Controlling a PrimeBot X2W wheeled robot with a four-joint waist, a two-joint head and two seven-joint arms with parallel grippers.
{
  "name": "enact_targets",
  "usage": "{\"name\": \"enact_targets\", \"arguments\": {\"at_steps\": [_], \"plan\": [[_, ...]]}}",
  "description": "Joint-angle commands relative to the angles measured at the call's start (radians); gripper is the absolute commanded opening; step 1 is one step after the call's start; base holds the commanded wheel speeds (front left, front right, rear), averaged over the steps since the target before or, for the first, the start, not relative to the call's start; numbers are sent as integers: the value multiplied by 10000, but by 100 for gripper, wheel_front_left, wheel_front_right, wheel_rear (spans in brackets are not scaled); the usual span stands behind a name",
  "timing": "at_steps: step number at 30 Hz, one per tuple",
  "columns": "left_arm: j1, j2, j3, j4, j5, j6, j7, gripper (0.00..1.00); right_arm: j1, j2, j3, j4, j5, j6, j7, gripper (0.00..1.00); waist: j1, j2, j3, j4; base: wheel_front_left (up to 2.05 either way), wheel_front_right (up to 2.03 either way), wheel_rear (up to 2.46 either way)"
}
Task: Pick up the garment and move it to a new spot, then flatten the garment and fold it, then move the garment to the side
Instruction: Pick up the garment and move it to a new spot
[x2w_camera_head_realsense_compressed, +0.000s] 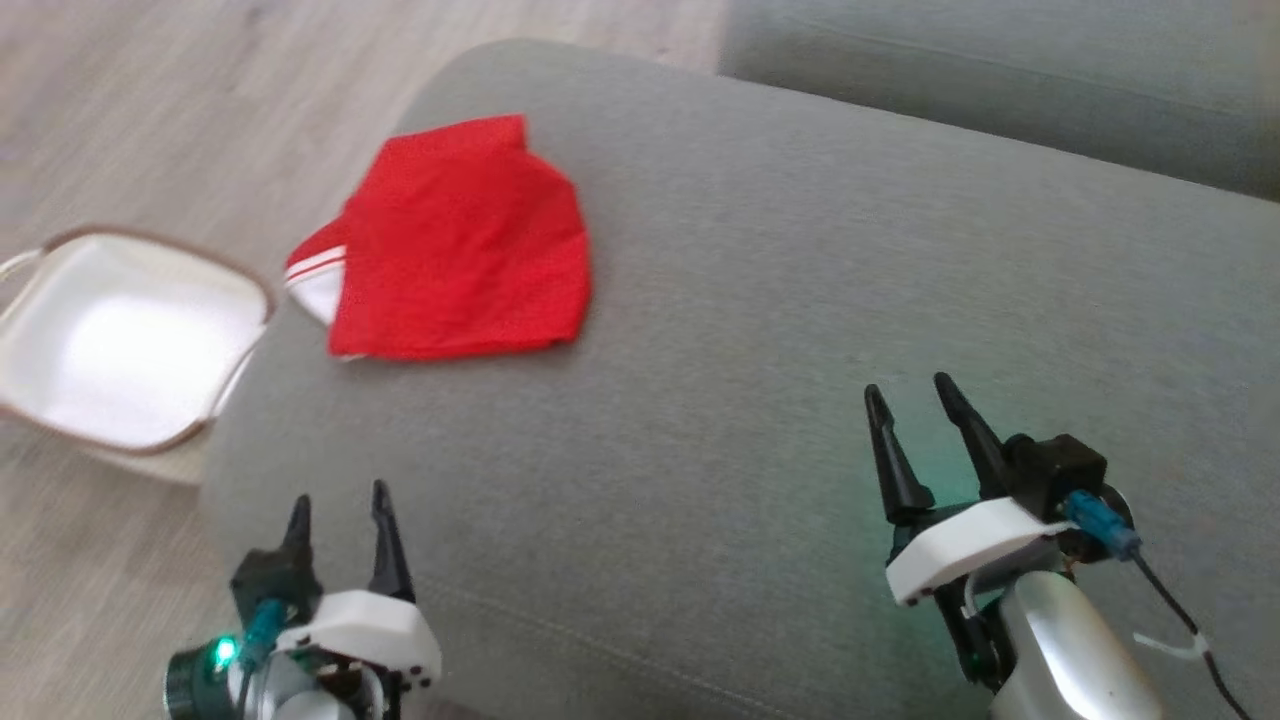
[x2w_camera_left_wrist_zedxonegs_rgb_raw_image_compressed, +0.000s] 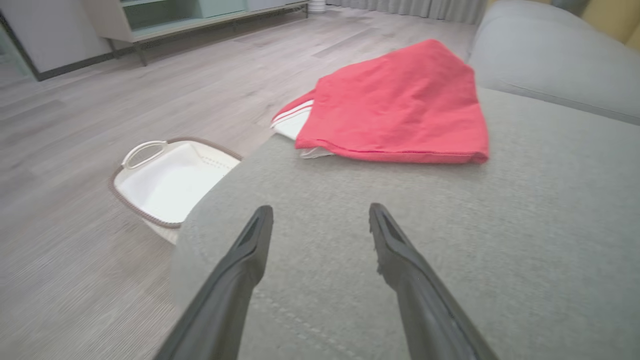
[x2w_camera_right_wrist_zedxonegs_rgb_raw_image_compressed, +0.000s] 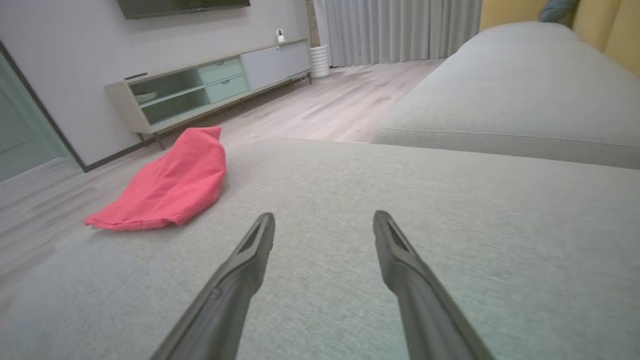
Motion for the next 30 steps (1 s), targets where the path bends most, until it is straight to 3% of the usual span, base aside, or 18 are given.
{"name": "enact_targets", "arguments": {"at_steps": [1, 10, 22, 27, 30], "plan": [[-172, 58, 438, -367, -61, 59, -53, 100, -366, 16, 304, -365, 74, 65, -110, 100, 1, 0, 198, 526, 0, 0, 0], [-630, 58, 890, -202, -574, -195, -53, 100, -789, 16, 624, -465, -268, 65, -110, 100, 1, 0, 934, 583, 0, 0, 0], [-3159, 295, 2165, 1532, -59, -931, -53, 100, -1383, 16, 594, -1377, -1212, 65, -110, 100, 1, 0, 2250, -658, 0, 0, 0], [-4362, 701, 2547, 2683, 186, -1030, -53, 100, -1547, -18, 635, -1886, -1415, 65, -72, 100, 1, 0, 2788, -1228, 0, 0, 0], [-4914, 861, 2750, 3358, 287, -867, -53, 100, -1655, -117, 621, -2249, -1448, 65, 15, 100, 1, 0, 3139, -1566, 0, 0, 0]]}}
